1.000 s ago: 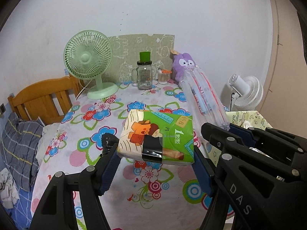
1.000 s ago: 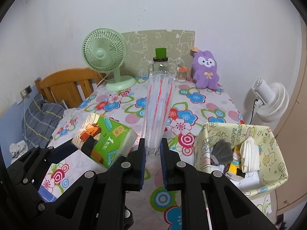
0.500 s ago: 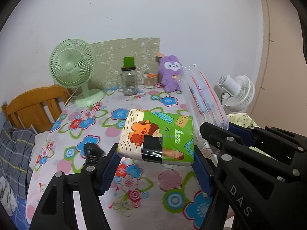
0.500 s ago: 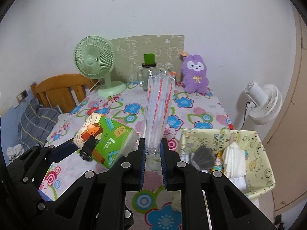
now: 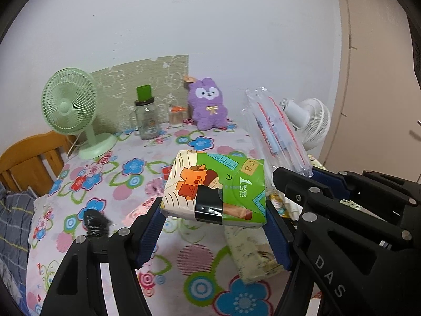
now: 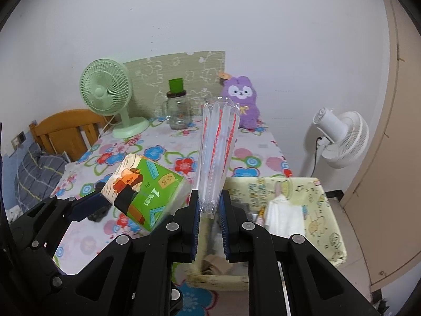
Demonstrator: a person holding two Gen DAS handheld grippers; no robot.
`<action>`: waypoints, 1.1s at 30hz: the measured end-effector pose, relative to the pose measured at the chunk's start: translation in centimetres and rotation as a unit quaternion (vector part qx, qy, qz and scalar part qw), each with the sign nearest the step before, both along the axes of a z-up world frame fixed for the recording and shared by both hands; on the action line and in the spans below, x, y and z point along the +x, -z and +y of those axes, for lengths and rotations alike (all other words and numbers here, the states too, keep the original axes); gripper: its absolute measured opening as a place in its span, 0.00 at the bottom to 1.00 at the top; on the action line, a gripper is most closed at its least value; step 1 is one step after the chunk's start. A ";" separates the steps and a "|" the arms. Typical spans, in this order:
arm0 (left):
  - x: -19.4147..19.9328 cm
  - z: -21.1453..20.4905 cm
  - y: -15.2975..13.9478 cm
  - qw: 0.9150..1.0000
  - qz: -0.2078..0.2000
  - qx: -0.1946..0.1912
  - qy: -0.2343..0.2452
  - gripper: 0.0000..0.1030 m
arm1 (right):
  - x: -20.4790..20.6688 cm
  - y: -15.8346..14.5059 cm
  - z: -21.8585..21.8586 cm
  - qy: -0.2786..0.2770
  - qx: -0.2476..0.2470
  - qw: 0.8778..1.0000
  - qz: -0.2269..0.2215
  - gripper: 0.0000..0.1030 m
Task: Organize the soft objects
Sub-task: 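Lift and carry the tissue box and straw pack over the basket with both tools, then lower the tissue box into the basket with the left tool while the right tool drops the straw pack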
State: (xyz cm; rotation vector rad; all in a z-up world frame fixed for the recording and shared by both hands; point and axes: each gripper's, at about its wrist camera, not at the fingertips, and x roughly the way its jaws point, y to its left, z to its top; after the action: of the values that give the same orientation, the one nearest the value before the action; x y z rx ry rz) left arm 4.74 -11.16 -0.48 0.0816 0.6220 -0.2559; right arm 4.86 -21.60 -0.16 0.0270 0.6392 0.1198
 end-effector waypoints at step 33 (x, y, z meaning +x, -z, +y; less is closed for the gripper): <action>3.0 -8.9 5.4 0.994 0.070 0.040 0.071 0.74 | 2.3 6.5 -8.7 0.064 0.021 0.994 0.090 0.16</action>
State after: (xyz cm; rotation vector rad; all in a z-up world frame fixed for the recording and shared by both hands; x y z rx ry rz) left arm 7.72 -20.01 -5.86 0.1871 0.7664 -0.3763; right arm 7.18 -30.25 -6.62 0.1201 0.8123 0.0064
